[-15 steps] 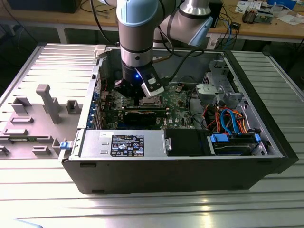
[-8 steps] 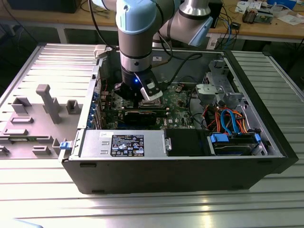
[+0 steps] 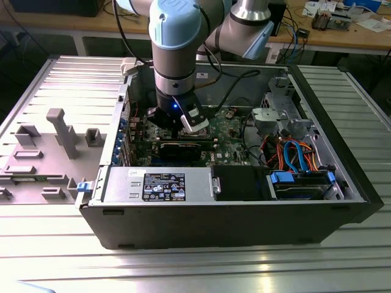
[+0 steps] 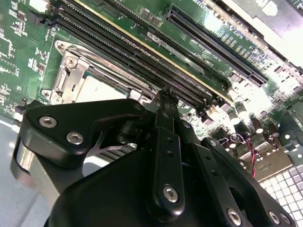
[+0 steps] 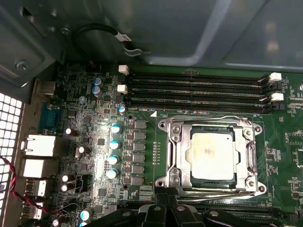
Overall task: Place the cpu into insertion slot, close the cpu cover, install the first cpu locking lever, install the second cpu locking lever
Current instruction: 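Install the second cpu locking lever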
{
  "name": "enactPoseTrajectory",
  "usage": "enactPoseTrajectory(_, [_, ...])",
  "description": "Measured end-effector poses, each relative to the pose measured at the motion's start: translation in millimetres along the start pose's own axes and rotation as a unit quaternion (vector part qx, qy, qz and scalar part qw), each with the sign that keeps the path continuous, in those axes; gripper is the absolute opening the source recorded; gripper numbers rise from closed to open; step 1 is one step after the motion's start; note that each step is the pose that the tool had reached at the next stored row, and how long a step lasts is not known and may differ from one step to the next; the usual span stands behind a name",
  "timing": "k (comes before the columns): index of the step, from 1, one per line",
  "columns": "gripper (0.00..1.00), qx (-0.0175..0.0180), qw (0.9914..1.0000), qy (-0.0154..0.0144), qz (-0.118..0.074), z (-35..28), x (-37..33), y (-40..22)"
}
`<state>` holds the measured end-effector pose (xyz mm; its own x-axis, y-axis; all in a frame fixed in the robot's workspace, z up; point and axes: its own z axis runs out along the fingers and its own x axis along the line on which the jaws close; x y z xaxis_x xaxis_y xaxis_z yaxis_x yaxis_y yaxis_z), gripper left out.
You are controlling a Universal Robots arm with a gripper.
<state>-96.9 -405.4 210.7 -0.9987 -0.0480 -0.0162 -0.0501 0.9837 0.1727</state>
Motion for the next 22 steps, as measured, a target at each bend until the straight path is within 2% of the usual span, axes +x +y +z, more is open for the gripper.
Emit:
enactPoseTrajectory(5, [0.11,-0.0001,1.00000,0.0000,0.000,0.1,0.0,-0.1])
enactPoseTrajectory(7, [0.11,-0.0014,1.00000,-0.0001,0.000,0.7,0.0,-0.2])
enactPoseTrajectory(11, [0.11,-0.0031,1.00000,-0.0001,0.000,-0.2,0.3,-5.9])
enactPoseTrajectory(12, [0.11,-0.0047,0.99999,-0.0002,0.000,-0.5,0.4,-7.3])
enactPoseTrajectory(13, [0.11,-0.0086,0.99996,-0.0004,0.000,-0.5,0.4,-7.7])
enactPoseTrajectory(14, [0.11,-0.0143,0.99990,-0.0007,0.000,-0.4,0.4,-7.8])
enactPoseTrajectory(15, [0.11,-0.0179,0.99984,-0.0008,0.000,-0.2,0.4,-7.8])
enactPoseTrajectory(17, [0.11,-0.0220,0.99976,-0.0011,0.000,0.4,0.4,-8.3])
enactPoseTrajectory(20, [0.11,-0.0245,0.99970,-0.0012,0.000,1.6,0.5,-9.6])
enactPoseTrajectory(22, [0.11,-0.0341,0.99942,-0.0017,0.000,3.0,0.6,-9.9])
